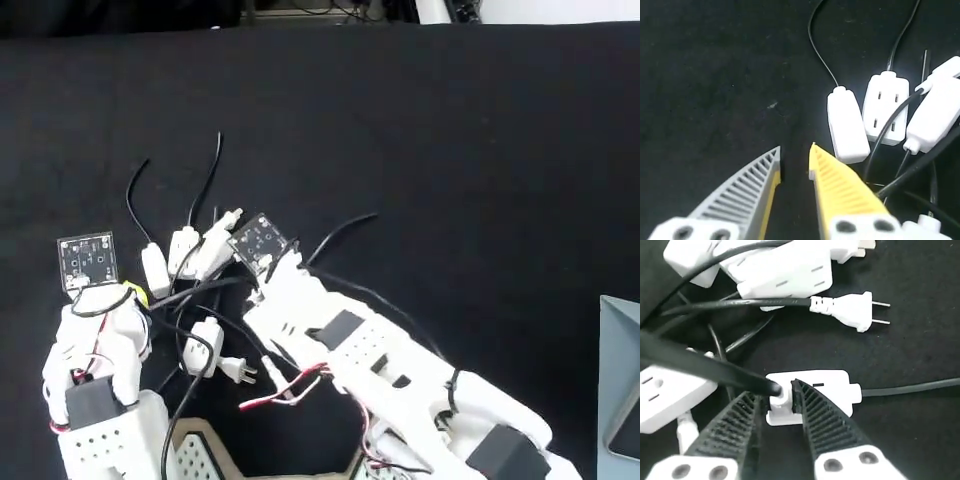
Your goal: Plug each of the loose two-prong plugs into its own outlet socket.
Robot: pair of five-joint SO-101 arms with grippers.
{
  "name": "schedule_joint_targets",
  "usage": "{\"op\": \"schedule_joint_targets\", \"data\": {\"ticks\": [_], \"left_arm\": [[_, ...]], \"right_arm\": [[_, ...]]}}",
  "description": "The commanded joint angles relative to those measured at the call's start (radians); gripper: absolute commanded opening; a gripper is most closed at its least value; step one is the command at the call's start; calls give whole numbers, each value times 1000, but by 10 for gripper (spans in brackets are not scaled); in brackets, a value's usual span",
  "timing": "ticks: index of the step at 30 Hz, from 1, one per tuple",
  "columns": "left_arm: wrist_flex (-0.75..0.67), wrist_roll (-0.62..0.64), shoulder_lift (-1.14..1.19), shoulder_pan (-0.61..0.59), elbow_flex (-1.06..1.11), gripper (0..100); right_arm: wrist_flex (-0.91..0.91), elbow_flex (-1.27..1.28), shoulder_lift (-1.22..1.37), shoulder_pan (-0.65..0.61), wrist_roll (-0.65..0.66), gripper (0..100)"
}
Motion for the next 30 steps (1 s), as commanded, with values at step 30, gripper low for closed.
{"op": "schedule_joint_targets", "data": {"ticks": [30], "left_arm": [[3, 2, -8, -7, -7, 109]], "right_arm": [[193, -77, 53, 158, 477, 11]]}}
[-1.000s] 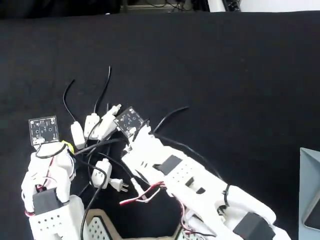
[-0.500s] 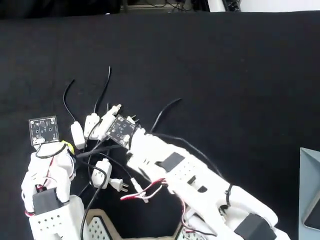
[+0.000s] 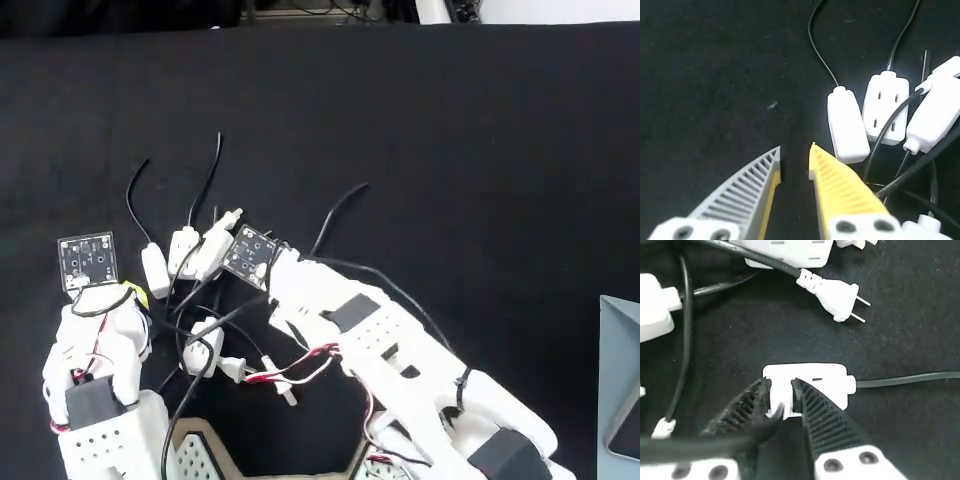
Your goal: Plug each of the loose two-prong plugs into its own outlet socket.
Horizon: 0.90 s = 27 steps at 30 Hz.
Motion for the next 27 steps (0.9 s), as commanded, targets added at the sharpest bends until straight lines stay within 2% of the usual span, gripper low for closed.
{"op": "schedule_joint_targets", "data": {"ticks": [1, 8, 16, 27], "left_arm": [[3, 2, -8, -7, -7, 109], [3, 2, -8, -7, -7, 109], [3, 2, -8, -7, -7, 109], [5, 0, -8, -7, -5, 109]], "right_arm": [[35, -39, 61, 46, 8, 11], [14, -143, 74, 183, 6, 11], [-157, -255, 101, 253, 6, 11], [-158, -797, 641, 255, 5, 12]]}}
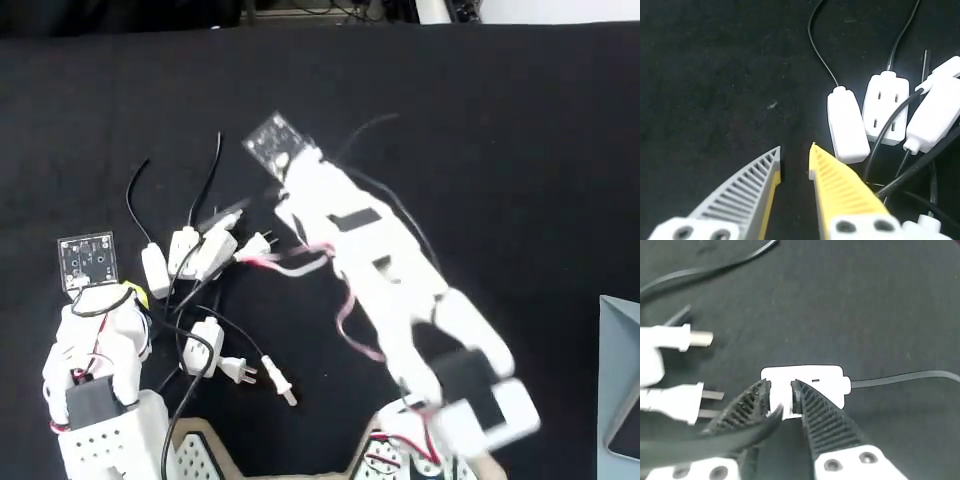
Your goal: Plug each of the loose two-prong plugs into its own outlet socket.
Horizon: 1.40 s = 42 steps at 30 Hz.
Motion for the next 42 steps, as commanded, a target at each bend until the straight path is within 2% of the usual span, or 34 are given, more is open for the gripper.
{"op": "schedule_joint_targets", "data": {"ticks": [1, 10, 12, 16, 19, 23, 29, 32, 36, 42], "left_arm": [[5, 0, -8, -7, -5, 109], [5, 0, -8, -7, 2, 109], [5, 0, -8, -7, 2, 109], [5, 0, -8, -7, 2, 109], [5, 0, -8, -7, 2, 109], [5, 0, -8, -7, 2, 109], [5, 0, -8, -5, 4, 109], [5, 0, -8, -2, 4, 109], [3, 0, -8, -2, 4, 109], [3, 0, -8, -1, 5, 109]], "right_arm": [[-25, -272, 219, 14, 3, 12], [-17, -610, 536, 14, -31, 18], [8, -653, 558, 14, -74, 62], [104, -723, 567, 14, -144, 211], [204, -783, 565, 12, -146, 255], [407, -900, 564, 12, -144, 255], [832, -1112, 538, -8, -144, 253], [1017, -1165, 470, -11, -147, 185], [1158, -1155, 344, -11, -149, 28], [1247, -934, 82, -5, -176, 15]]}}
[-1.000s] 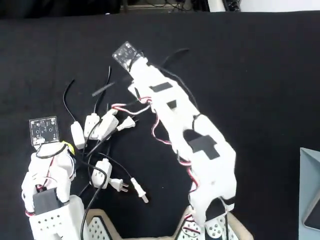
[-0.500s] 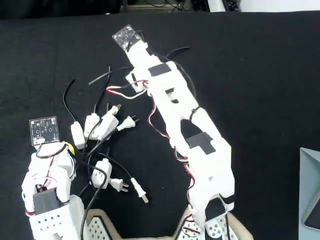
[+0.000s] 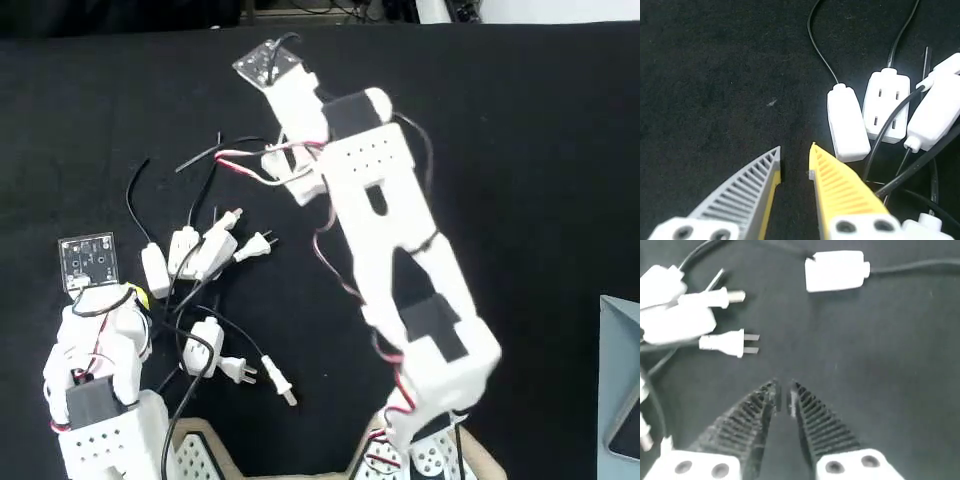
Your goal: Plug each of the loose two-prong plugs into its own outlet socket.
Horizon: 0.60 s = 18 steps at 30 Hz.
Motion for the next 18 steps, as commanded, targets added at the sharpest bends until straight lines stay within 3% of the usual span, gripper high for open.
{"op": "schedule_joint_targets", "data": {"ticks": [1, 5, 12, 18], "left_arm": [[3, 0, -8, -1, -4, 109], [3, 0, -8, 1, -4, 109], [-5, 0, -9, 42, 15, 109], [3, 0, -9, 68, 13, 109]], "right_arm": [[31, 185, -262, -3, -52, 15], [-25, 496, -509, -6, -92, 14], [-288, 1087, -960, -3, -114, 14], [-384, 1305, -1144, 0, -109, 18]]}}
